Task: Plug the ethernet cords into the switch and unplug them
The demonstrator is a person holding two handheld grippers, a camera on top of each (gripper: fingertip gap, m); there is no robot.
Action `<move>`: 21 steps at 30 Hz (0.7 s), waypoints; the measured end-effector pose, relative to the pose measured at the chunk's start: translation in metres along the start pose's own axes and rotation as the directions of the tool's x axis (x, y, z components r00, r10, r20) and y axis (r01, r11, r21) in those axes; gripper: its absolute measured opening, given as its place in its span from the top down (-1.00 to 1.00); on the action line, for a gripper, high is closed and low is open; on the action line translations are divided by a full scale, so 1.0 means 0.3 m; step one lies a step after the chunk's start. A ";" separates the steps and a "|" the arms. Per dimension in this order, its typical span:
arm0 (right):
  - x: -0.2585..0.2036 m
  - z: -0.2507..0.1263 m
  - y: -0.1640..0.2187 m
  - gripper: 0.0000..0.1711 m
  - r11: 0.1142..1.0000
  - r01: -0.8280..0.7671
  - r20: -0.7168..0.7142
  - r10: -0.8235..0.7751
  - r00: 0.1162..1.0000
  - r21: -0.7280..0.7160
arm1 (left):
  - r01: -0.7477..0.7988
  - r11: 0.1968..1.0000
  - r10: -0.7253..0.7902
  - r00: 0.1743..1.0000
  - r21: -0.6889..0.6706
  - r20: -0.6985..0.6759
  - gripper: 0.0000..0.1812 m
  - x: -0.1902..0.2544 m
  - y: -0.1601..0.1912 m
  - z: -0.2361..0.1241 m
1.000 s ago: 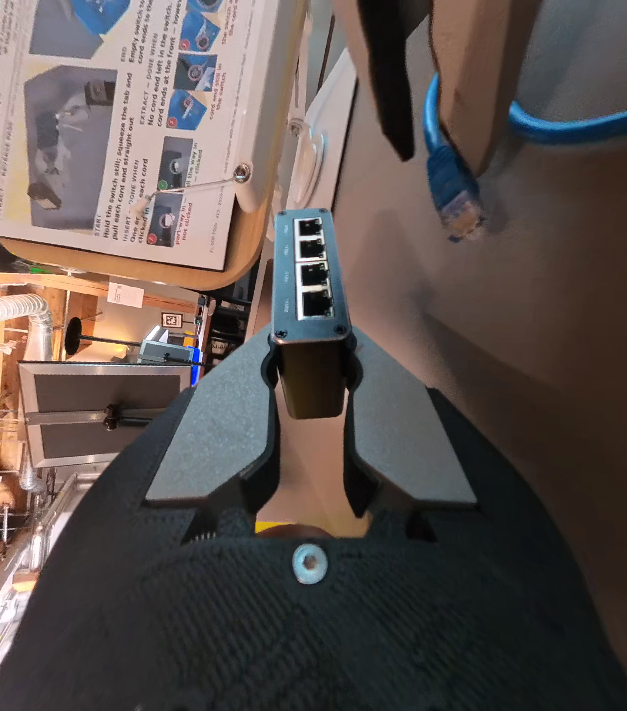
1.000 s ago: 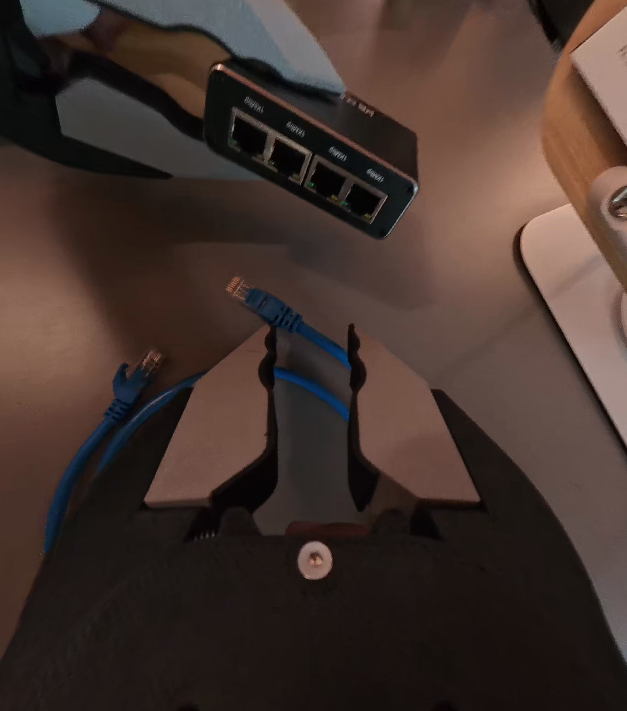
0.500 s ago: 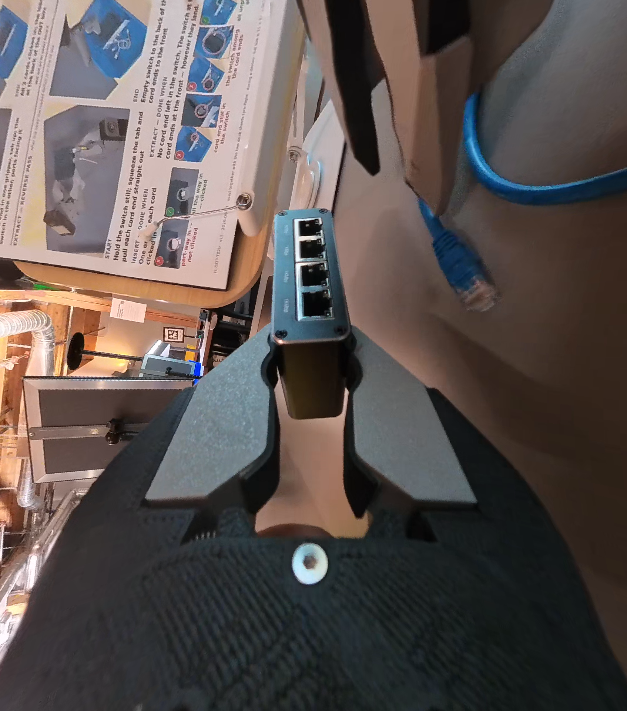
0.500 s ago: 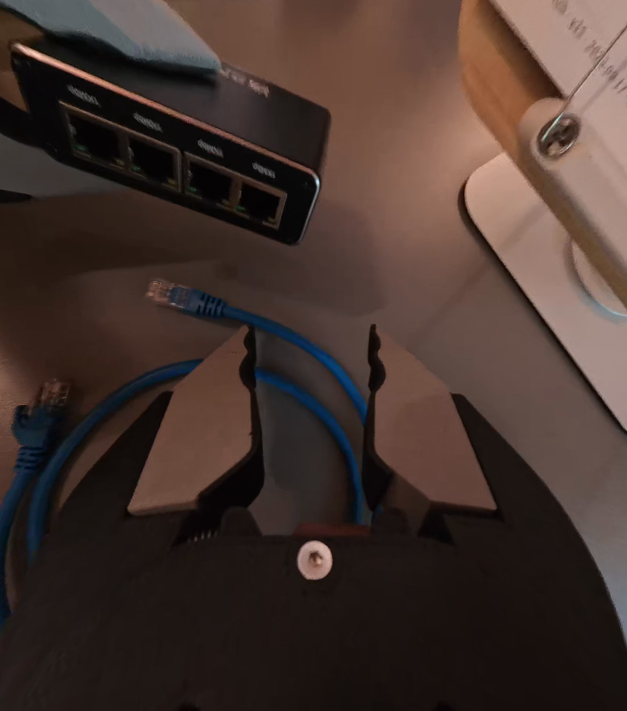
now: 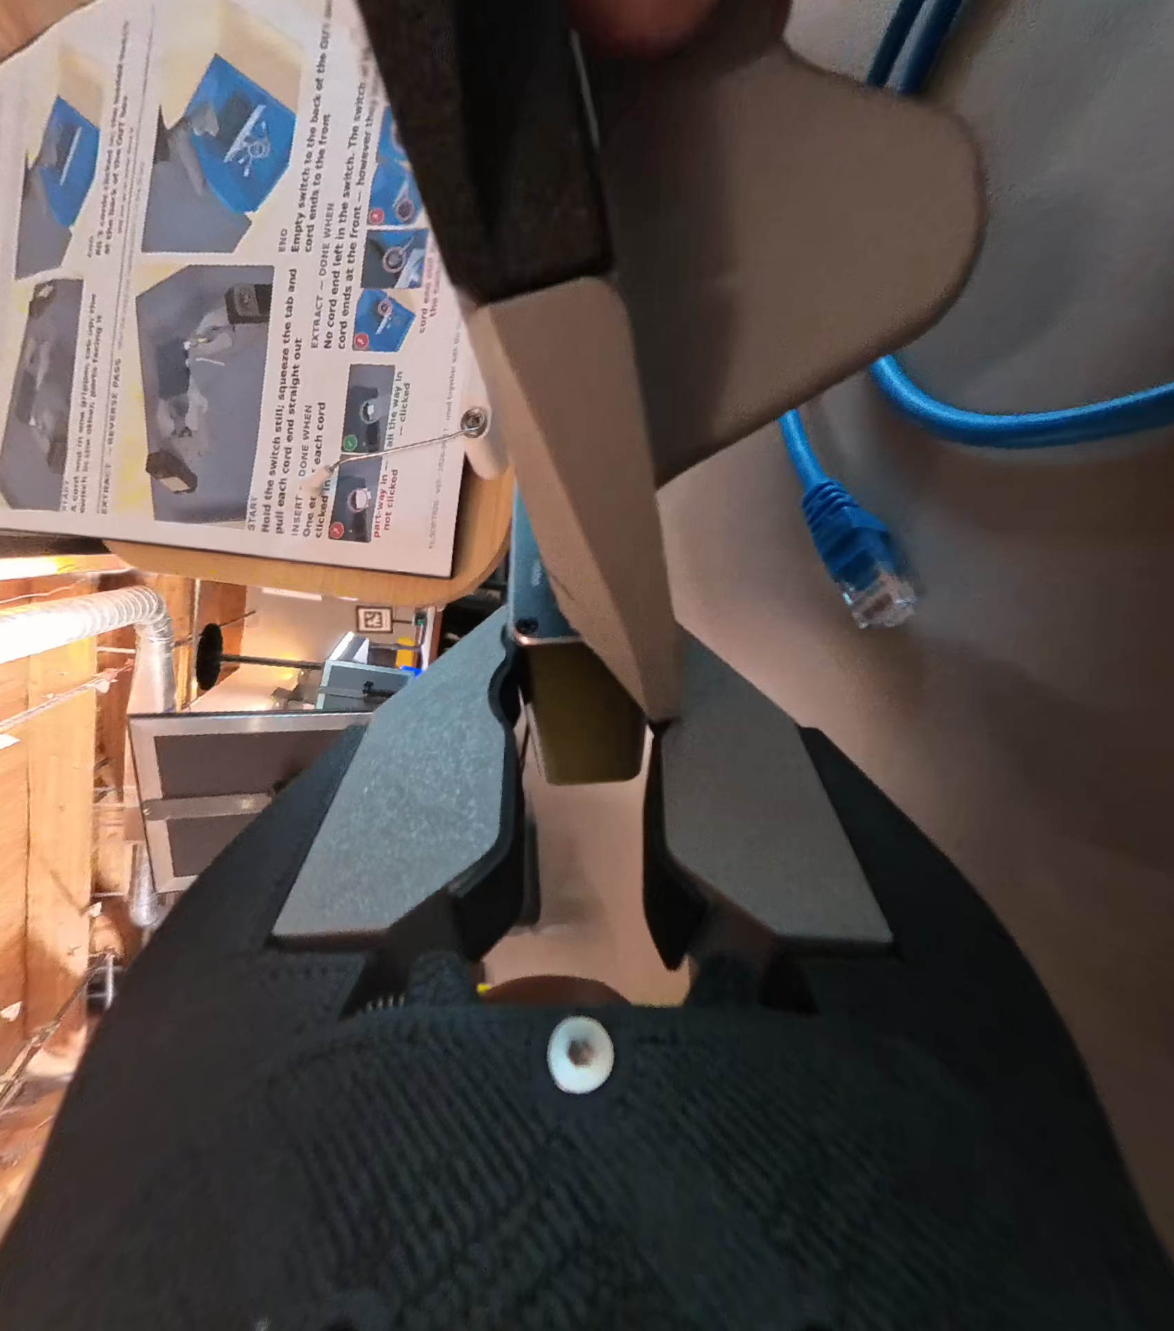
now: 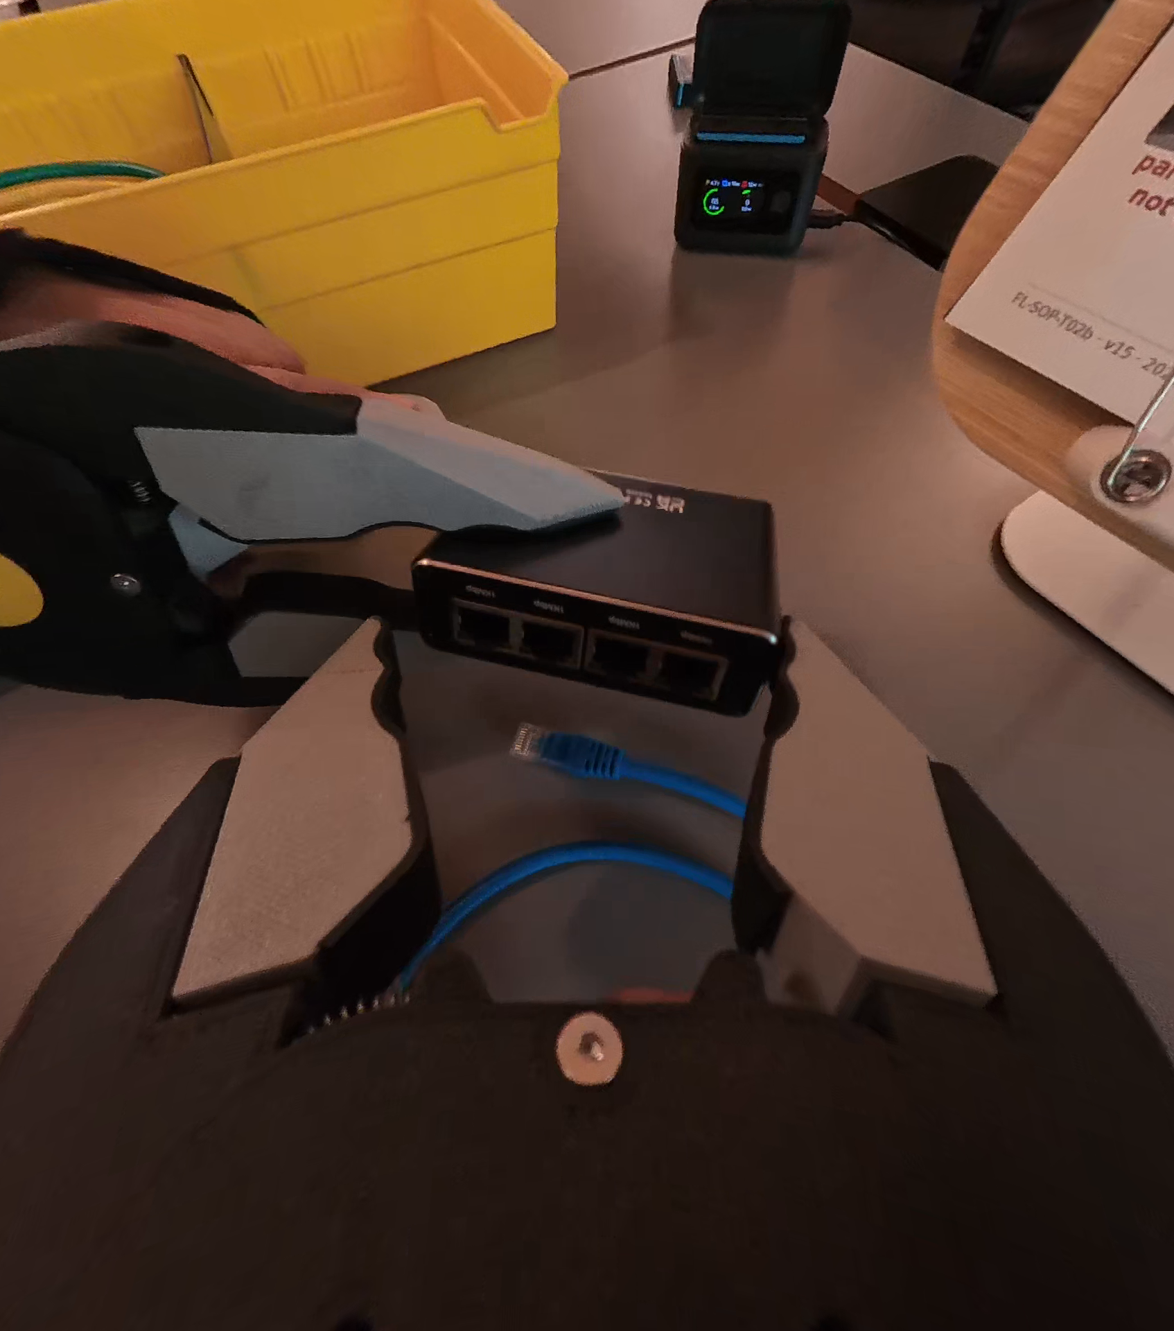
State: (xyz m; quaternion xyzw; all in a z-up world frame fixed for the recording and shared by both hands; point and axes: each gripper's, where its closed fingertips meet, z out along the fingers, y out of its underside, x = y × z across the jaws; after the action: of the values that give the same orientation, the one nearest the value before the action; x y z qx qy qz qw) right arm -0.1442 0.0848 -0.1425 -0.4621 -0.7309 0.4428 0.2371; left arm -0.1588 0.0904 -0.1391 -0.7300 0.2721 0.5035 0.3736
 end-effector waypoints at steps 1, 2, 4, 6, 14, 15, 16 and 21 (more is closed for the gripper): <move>-0.001 -0.001 0.001 -0.16 1.000 -0.026 0.016 0.026 1.000 0.002 | 0.007 1.000 -0.007 1.000 0.000 -0.001 0.66 -0.002 -0.003 -0.001; 0.001 -0.003 -0.002 -0.14 0.998 -0.056 0.027 0.056 0.998 0.011 | 0.019 1.000 -0.019 1.000 0.004 -0.010 0.66 -0.001 -0.008 -0.003; 0.002 -0.009 -0.016 -0.09 0.993 -0.112 0.060 0.110 0.992 0.043 | 0.018 1.000 -0.018 1.000 -0.005 -0.007 0.66 -0.002 -0.015 -0.004; 0.003 -0.015 -0.023 -0.10 0.986 -0.158 0.095 0.151 0.984 0.060 | -0.001 1.000 0.001 1.000 -0.018 -0.001 0.66 -0.001 -0.021 -0.004; -0.016 -0.038 -0.043 -0.12 0.984 -0.163 0.152 0.150 0.977 0.077 | 0.109 0.991 -0.109 0.994 0.072 -0.007 0.66 -0.012 -0.074 -0.028; -0.026 -0.046 -0.050 -0.13 0.980 -0.180 0.189 0.163 0.968 0.080 | 0.160 0.981 -0.159 0.987 0.110 -0.022 0.66 -0.018 -0.091 -0.039; -0.038 -0.056 -0.054 -0.12 0.975 -0.207 0.239 0.184 0.954 0.077 | 0.208 0.967 -0.205 0.978 0.148 -0.037 0.64 -0.025 -0.108 -0.051; -0.096 -0.077 -0.040 -0.12 0.970 -0.240 0.428 0.206 0.880 0.027 | 0.253 0.936 -0.236 0.967 0.246 -0.095 0.55 -0.019 -0.156 -0.094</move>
State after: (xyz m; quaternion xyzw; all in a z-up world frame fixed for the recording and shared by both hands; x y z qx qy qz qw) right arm -0.1191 0.0670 -0.1187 -0.4266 -0.6887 0.5850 0.0391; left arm -0.1097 0.0942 -0.1149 -0.7194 0.2538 0.3902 0.5155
